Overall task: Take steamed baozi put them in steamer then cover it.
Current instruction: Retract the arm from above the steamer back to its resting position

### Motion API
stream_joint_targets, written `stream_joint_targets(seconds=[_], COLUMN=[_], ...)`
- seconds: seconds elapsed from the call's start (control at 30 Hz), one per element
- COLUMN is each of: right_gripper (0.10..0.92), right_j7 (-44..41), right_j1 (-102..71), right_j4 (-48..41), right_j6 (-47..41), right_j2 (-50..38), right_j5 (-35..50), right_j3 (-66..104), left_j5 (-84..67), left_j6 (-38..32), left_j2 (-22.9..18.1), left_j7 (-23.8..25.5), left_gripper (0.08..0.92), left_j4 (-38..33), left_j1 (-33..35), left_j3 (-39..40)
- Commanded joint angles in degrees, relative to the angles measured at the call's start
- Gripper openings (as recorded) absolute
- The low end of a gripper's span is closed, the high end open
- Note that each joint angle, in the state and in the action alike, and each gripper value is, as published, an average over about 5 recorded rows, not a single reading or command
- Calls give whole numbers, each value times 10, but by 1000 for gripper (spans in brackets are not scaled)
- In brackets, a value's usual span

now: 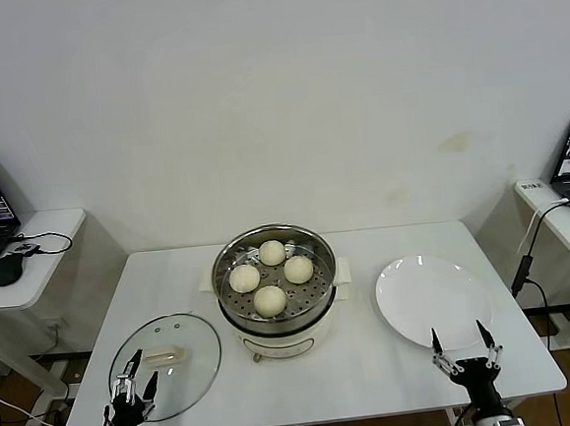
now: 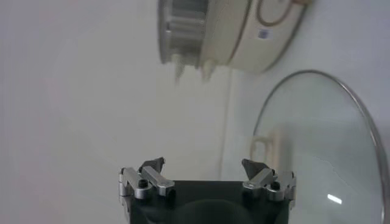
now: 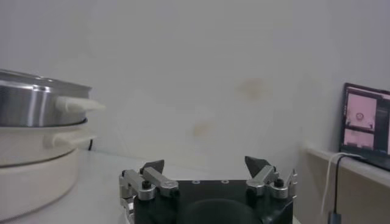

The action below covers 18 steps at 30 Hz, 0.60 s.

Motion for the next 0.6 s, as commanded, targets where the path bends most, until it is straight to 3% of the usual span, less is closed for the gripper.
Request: stream_joint_targets(seconds=[0.03,0.6], right_gripper=[823,823], right_j7=[-1,-10], right_j1=[-11,-14], right_j4=[2,1], right_j6=[-2,-7], right_j2=[9,14], right_j5=[-6,-14], right_j3=[7,8], left_j5=[42,41], left_j6=[8,20], left_j2=[7,14], left_j7=[18,37], left_gripper=[823,823], left_j4=[55,91], left_j1=[-58,-125], left_j3=[7,30])
